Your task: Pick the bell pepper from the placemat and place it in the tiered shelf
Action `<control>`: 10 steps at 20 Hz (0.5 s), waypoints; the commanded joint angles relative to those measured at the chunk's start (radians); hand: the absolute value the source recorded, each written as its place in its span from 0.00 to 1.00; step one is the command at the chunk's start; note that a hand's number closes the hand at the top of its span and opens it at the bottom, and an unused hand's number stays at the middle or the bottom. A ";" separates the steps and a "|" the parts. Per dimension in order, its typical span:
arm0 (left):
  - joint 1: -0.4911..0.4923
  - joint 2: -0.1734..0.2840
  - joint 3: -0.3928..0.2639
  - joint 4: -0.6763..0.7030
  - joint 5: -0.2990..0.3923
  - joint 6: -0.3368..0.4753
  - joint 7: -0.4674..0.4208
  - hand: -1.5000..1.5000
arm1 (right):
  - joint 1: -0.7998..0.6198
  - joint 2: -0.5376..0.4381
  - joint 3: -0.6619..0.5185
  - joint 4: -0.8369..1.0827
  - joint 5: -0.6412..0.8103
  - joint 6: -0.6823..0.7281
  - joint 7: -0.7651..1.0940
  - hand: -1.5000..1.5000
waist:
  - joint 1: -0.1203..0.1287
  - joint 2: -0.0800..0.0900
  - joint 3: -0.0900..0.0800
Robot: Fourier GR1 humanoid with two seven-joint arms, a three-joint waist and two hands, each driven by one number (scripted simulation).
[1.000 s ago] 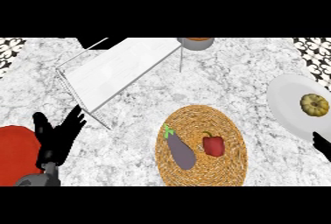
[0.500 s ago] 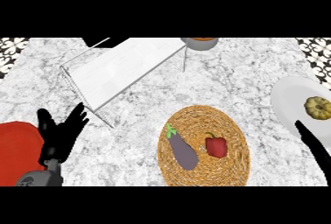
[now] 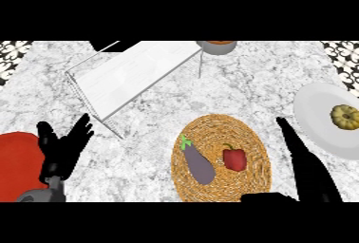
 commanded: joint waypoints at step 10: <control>0.048 -0.031 -0.002 -0.114 -0.034 0.026 0.073 0.50 | -0.083 0.204 0.106 0.089 0.257 0.132 0.231 0.00 | -0.009 -0.002 0.000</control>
